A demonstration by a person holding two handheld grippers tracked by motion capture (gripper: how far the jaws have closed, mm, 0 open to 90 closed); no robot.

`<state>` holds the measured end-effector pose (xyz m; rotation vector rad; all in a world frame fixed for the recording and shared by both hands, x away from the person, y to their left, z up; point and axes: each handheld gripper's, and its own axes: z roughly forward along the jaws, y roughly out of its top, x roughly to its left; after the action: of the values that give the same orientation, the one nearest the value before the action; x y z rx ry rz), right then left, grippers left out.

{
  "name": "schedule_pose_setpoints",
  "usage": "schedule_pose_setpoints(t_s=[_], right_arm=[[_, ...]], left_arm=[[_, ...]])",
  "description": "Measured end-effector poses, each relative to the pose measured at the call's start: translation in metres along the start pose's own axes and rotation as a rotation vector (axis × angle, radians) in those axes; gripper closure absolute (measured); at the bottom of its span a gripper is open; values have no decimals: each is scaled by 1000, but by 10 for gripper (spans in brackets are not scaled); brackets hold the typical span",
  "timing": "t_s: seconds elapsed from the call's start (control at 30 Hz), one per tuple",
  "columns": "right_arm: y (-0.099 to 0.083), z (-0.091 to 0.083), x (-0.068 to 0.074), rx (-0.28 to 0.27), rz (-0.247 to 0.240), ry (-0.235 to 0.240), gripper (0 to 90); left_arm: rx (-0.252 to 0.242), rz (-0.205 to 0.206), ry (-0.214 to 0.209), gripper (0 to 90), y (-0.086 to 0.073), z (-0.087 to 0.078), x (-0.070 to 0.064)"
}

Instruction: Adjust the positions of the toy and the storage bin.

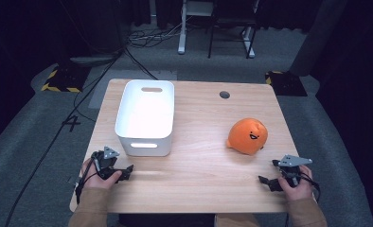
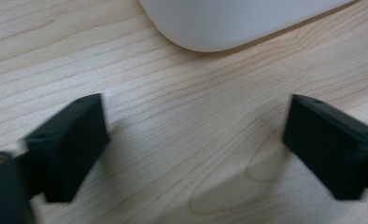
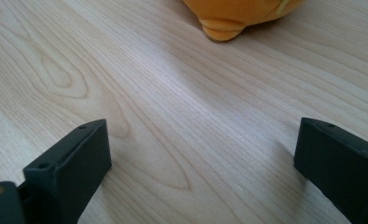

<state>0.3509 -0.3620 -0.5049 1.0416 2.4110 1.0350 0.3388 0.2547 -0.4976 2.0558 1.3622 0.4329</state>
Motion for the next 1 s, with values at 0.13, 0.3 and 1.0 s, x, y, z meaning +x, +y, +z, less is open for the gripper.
schedule_pose_setpoints(t_s=[0.13,0.3,1.0], right_arm=[[0,0,0,0,-1,0,39],[0,0,0,1,3,0,38],[0,0,0,0,-1,0,37]], left_arm=[[-23,-36,-53,189,1,-7,2],[-58,-50,-91,210,6,-21,2],[-210,-39,-101,219,34,-74,-2]])
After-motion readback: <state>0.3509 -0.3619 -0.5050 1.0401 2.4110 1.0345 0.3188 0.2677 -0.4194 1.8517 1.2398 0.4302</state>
